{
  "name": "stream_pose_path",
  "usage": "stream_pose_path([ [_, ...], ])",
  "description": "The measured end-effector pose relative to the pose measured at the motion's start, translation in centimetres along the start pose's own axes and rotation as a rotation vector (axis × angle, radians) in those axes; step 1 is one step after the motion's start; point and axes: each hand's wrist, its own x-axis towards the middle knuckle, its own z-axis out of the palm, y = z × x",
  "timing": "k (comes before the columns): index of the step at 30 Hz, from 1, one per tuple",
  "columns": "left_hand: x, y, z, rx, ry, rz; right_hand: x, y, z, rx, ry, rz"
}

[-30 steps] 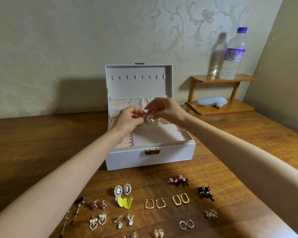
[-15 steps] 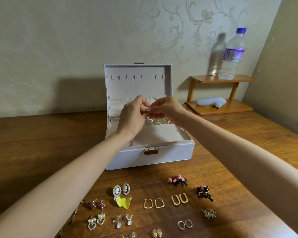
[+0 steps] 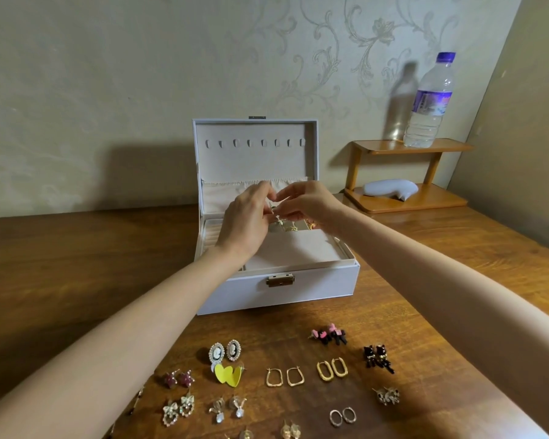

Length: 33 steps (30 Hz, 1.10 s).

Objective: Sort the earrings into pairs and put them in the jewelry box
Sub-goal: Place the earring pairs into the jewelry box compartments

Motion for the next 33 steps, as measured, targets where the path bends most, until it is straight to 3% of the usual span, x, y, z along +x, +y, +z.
stream_pose_path([
  [6,-0.5,-1.1,-0.9,0.136,0.039,-0.065,1.0,0.7,-1.0,-0.441,0.019,-0.162],
  [11,-0.6,-2.0,-0.6,0.164,-0.008,-0.105,1.0,1.4,-0.7,-0.651,-0.054,-0.251],
  [26,-0.9,-1.7,0.0,0.134,-0.238,-0.142,1.4,1.4,0.5,-0.737,-0.049,-0.328],
  [33,-1.2,-1.2,-1.0,0.107,-0.198,-0.106,0.7,1.4,0.0,-0.709,0.0,-0.343],
])
